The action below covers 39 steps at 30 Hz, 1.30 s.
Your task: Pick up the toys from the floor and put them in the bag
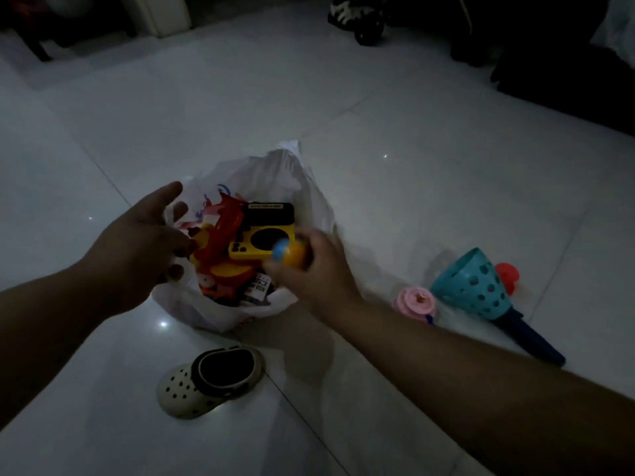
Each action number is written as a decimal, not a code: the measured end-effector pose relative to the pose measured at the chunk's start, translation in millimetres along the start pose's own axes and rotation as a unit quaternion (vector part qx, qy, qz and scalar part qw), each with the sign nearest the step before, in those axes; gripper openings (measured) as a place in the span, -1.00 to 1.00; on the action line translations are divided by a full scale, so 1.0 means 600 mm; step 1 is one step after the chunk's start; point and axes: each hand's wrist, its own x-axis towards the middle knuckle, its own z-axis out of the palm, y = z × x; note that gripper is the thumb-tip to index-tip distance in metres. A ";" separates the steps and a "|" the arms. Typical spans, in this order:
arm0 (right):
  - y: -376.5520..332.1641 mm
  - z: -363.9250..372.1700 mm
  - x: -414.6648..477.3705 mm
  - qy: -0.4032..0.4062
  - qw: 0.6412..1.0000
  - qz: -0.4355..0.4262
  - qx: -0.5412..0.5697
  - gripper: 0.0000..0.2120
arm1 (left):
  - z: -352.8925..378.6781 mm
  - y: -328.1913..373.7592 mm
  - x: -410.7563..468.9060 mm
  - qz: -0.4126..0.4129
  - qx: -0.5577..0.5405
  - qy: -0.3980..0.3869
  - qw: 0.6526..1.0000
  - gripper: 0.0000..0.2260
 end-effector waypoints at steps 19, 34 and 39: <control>0.196 -0.157 -0.026 -0.041 0.900 -0.215 -0.376 -0.72 | 0.004 0.000 0.004 0.003 0.054 -0.001 0.999 -0.26; 0.346 -0.165 -0.162 -0.330 0.745 -0.036 -0.579 -0.71 | 0.007 -0.023 0.013 0.014 0.059 0.007 0.998 -0.27; 0.326 -0.150 -0.142 -0.290 0.813 -0.016 -0.504 -0.66 | 0.006 -0.022 0.022 0.010 0.057 0.023 0.998 -0.27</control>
